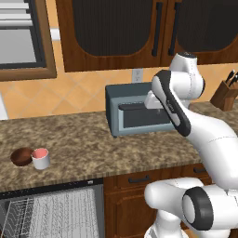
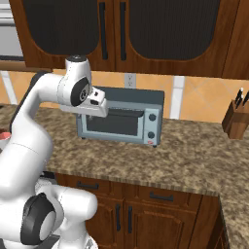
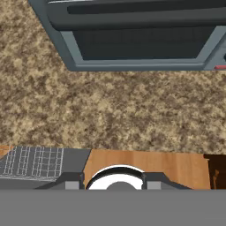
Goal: Pick up the cup and bowl from the counter, place them in the dishwasher, and close the dishwasher door.
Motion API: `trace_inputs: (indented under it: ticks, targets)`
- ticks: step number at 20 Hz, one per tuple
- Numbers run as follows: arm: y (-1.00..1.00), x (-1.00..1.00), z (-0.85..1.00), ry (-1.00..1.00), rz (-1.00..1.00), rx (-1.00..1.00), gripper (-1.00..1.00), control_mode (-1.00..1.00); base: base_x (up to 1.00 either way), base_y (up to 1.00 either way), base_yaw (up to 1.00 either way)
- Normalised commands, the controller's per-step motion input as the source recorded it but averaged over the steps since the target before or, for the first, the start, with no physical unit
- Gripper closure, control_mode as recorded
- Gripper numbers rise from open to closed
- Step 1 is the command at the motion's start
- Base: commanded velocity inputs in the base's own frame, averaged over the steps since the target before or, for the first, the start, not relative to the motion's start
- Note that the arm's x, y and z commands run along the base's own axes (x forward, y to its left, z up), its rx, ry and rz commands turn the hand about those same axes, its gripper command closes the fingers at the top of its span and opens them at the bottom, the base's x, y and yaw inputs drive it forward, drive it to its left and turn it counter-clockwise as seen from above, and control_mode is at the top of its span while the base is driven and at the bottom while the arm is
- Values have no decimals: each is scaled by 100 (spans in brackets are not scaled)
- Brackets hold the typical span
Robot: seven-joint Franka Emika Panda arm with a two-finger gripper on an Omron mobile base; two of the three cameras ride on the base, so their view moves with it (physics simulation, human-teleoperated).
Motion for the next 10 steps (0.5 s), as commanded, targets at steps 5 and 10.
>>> trace_inputs:
  ticks: [5, 10]
  targets:
    - [0, -10, -5, 2, 0, 0, -100, -100, 0, 0, 0]
    - [0, -34, -8, 10, 3, 0, -100, -100, 0, 0, 0]
